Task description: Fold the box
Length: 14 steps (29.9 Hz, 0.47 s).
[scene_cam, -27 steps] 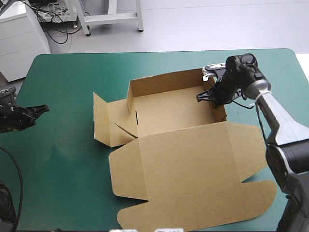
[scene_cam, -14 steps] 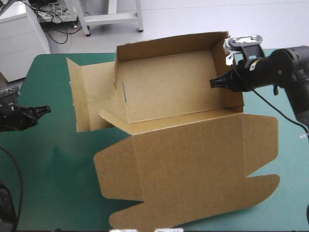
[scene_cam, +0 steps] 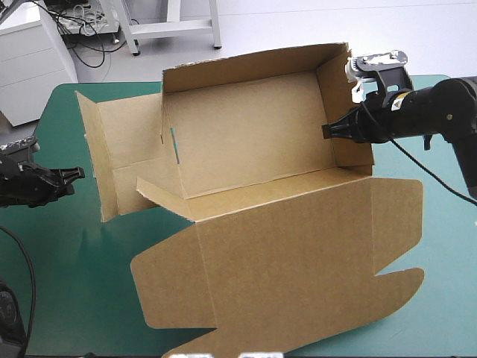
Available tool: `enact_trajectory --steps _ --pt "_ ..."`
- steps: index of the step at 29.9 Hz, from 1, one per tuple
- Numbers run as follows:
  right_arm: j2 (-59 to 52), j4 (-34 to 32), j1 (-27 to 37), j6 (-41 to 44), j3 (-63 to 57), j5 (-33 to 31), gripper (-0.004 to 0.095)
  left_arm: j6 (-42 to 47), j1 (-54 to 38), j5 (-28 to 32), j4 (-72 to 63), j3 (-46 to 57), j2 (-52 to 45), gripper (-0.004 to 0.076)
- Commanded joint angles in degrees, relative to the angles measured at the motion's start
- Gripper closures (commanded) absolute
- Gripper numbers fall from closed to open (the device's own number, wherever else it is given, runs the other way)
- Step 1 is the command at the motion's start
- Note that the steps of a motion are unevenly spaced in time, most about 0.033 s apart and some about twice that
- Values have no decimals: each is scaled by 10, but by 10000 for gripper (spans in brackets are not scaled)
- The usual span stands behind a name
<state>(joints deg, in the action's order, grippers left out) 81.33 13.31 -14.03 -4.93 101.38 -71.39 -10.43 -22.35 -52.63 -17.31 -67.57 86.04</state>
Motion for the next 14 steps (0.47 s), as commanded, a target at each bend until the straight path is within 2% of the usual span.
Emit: enact_trajectory --steps 1,7,14 --pt "-8 35 2 0 18 8 916 -28 1 -7 -62 -15 -22 251" --pt "-3 35 2 -6 18 13 916 -125 25 -55 -207 -15 -22 246" --pt "0 35 2 -21 18 21 916 -171 102 -56 -264 -15 -22 246"
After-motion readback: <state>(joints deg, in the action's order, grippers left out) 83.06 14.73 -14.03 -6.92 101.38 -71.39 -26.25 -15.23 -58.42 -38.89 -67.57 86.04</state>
